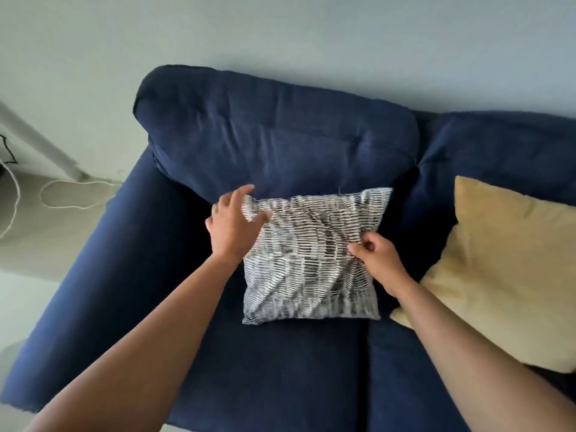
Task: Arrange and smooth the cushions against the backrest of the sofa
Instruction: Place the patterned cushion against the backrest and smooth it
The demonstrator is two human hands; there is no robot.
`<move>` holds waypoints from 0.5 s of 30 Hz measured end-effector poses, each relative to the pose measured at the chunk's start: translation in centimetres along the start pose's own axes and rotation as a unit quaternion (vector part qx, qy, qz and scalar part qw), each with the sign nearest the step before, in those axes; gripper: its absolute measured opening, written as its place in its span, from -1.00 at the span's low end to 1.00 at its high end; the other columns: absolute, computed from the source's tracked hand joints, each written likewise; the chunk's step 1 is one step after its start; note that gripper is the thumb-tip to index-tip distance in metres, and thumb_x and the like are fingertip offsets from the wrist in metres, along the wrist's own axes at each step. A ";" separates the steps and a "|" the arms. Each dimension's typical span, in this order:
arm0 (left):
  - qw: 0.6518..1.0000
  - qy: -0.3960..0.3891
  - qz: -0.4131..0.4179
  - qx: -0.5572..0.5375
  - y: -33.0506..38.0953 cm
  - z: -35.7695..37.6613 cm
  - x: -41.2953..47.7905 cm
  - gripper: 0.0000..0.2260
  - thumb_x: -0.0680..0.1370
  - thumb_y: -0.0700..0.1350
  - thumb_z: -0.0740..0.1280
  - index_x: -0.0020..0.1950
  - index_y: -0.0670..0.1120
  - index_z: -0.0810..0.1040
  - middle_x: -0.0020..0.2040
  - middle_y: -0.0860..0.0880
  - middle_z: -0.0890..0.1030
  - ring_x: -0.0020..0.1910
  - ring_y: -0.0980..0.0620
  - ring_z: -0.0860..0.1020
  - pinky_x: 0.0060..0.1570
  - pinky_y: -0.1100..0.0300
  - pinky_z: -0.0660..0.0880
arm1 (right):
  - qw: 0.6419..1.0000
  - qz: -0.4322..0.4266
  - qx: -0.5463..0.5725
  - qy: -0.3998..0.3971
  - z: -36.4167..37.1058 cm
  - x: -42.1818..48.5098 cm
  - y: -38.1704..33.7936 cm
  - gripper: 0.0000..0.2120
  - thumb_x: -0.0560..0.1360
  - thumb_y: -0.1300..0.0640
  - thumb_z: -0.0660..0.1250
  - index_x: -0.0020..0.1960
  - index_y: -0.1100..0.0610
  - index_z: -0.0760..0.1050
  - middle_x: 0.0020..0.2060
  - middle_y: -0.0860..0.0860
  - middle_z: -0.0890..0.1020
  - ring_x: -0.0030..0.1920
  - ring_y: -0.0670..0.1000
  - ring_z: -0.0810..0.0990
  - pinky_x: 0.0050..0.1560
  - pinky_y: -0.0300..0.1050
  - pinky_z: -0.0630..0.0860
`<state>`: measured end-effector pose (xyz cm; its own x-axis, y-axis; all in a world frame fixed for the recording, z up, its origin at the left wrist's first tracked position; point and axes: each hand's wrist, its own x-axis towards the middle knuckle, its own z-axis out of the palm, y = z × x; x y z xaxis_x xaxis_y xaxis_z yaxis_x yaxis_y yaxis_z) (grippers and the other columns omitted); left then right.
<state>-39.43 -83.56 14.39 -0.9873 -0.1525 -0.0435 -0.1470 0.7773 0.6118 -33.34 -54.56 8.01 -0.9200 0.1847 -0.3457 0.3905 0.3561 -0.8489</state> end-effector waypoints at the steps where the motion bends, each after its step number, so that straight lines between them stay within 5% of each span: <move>1: 0.997 -0.028 -0.062 -0.025 -1.4 0.4 0.5 -0.31 0.43 0.26 0.46 0.50 0.17 0.33 0.47 -0.06 0.40 0.44 -0.15 0.35 0.41 -0.20 0.27 | 1.000 0.012 -0.024 -0.003 -0.1 0.0 0.7 -0.77 0.51 0.02 0.43 -0.19 0.10 0.45 -0.33 -0.04 0.50 -0.32 -0.05 0.45 -0.25 -0.07 0.34; 4: 0.961 -0.145 -0.182 -0.148 -5.3 2.3 2.1 -0.10 0.40 0.25 0.51 0.61 0.07 0.16 0.56 -0.12 0.28 0.49 -0.15 0.33 0.45 -0.16 0.31 | 0.996 0.050 -0.073 0.008 0.3 0.6 2.6 -0.75 0.51 0.00 0.44 -0.20 0.09 0.43 -0.34 -0.03 0.47 -0.33 -0.03 0.42 -0.27 -0.06 0.32; 8: 0.925 -0.237 -0.208 -0.210 -6.8 5.3 4.0 -0.09 0.45 0.16 0.51 0.64 -0.05 0.09 0.59 -0.10 0.26 0.51 -0.11 0.31 0.45 -0.01 0.31 | 0.990 0.101 0.008 0.099 0.9 2.0 3.4 -0.81 0.51 0.01 0.43 -0.08 0.13 0.54 -0.18 -0.01 0.62 -0.12 0.08 0.59 -0.21 -0.13 0.43; 12: 0.887 -0.267 -0.259 -0.274 -6.2 7.9 6.4 -0.09 0.47 0.20 0.47 0.65 -0.04 0.04 0.61 -0.06 0.23 0.54 -0.12 0.26 0.42 -0.10 0.19 | 0.948 0.217 0.167 0.164 0.0 3.6 3.5 -0.43 0.53 -0.21 0.34 0.37 0.14 0.39 0.21 0.09 0.58 0.07 0.12 0.63 -0.14 -0.07 0.51; 15: 0.872 -0.270 -0.276 -0.299 -6.2 10.1 7.6 -0.11 0.50 0.20 0.44 0.66 -0.04 0.03 0.61 -0.05 0.24 0.55 -0.11 0.25 0.47 -0.16 0.12 | 0.924 0.258 0.206 0.192 -1.3 5.1 4.8 -0.19 0.51 -0.25 0.33 0.58 0.07 0.09 0.44 0.08 0.40 0.33 0.16 0.47 0.22 0.09 0.47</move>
<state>-46.66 -83.36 2.34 -0.6835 0.0325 -0.7293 -0.7115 0.1936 0.6755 -36.09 -50.74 2.70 -0.5045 0.5716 -0.6471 0.6557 -0.2339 -0.7179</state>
